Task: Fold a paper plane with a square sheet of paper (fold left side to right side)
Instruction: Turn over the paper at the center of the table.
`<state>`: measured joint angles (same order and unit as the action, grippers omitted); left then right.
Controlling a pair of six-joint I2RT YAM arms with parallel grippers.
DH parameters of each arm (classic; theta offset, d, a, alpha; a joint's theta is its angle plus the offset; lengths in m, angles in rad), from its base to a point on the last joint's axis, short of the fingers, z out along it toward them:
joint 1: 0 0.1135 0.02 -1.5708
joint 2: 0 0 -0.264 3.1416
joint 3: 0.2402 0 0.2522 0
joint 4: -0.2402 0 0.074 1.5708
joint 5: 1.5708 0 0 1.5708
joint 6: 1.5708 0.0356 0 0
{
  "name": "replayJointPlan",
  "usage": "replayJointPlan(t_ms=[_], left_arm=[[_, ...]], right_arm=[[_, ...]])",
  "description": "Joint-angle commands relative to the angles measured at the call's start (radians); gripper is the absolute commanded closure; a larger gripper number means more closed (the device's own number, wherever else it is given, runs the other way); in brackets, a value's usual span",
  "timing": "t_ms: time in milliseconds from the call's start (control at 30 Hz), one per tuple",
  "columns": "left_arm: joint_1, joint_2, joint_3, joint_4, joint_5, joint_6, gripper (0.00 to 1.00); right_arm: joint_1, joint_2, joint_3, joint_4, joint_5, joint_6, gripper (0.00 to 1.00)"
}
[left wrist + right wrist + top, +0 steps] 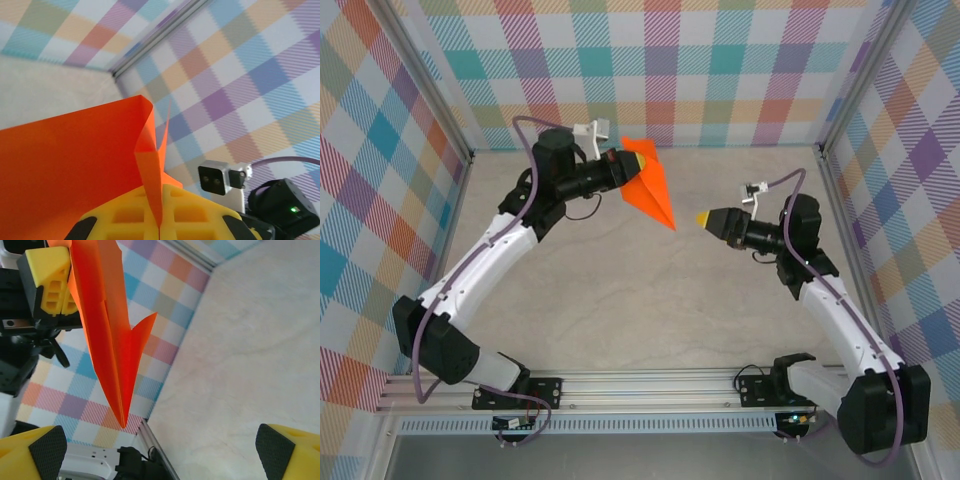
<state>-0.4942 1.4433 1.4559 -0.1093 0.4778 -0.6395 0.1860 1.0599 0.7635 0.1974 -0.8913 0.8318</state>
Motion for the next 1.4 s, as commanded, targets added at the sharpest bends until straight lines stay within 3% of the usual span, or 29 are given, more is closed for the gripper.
replayJointPlan(t_ms=[0,467,733,900,1100,1200,1367], left_arm=[[0.008,-0.018,0.04,0.032,0.017,0.023,0.94],[0.008,-0.009,0.077,0.107,0.151,-0.064,0.93],[0.009,-0.003,0.047,0.124,0.16,-0.085,0.93],[0.008,0.001,0.034,0.122,0.161,-0.082,0.9],[0.01,-0.014,0.023,0.028,0.124,-0.008,0.68],[0.015,-0.034,0.022,-0.051,0.084,0.053,0.5],[0.028,-0.115,0.012,-0.248,-0.07,0.176,0.32]], right_arm=[[0.021,0.069,0.052,0.246,-0.12,0.139,0.0],[0.204,0.258,0.26,0.358,-0.119,0.18,0.02],[0.217,0.253,0.269,0.34,-0.122,0.176,0.47],[0.218,0.23,0.262,0.274,-0.109,0.13,0.68],[0.218,0.196,0.27,0.112,-0.078,0.01,0.83],[0.217,0.182,0.29,-0.048,-0.047,-0.097,0.84],[0.219,0.173,0.361,-0.413,0.065,-0.342,0.83]])
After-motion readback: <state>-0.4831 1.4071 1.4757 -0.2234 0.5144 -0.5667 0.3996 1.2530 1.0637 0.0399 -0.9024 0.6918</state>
